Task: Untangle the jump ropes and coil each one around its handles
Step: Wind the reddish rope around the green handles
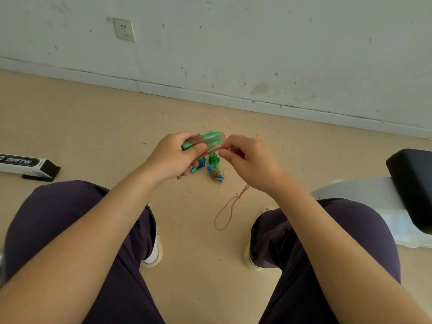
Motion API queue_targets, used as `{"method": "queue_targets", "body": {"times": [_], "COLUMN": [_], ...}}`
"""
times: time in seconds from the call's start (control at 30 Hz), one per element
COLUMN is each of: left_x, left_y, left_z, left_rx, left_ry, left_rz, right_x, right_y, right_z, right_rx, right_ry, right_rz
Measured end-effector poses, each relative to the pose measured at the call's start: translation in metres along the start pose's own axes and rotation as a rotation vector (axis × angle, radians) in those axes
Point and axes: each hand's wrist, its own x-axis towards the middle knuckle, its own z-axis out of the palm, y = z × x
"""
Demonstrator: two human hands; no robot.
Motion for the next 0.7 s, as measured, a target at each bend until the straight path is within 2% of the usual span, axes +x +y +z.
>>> {"method": "queue_targets", "body": {"times": [0.17,0.27,0.43,0.7], "left_x": [-0.008,-0.01,-0.01,-0.011], "left_y": [0.01,0.012,0.007,0.004], "left_z": [-0.003,-0.005,-0.003,0.008], "left_rx": [0.064,-0.02,-0.082,-0.062], "left_ry": [-0.423,-0.508,-0.517,-0.285], "left_rz": [-0.088,-0.058,0.013,0.001], "right_x": [0.0,0.0,0.0,0.001], "right_y": [0.005,0.003,0.003,0.005], "right_z": [0.0,0.0,-0.002,0.005], "right_rx": [-0.026,0.099,0.252,0.414], "right_ry": [0.041,0.037,-0.028,-0.019], "right_rz": [-0.095,0.016,0.123,0.203]}}
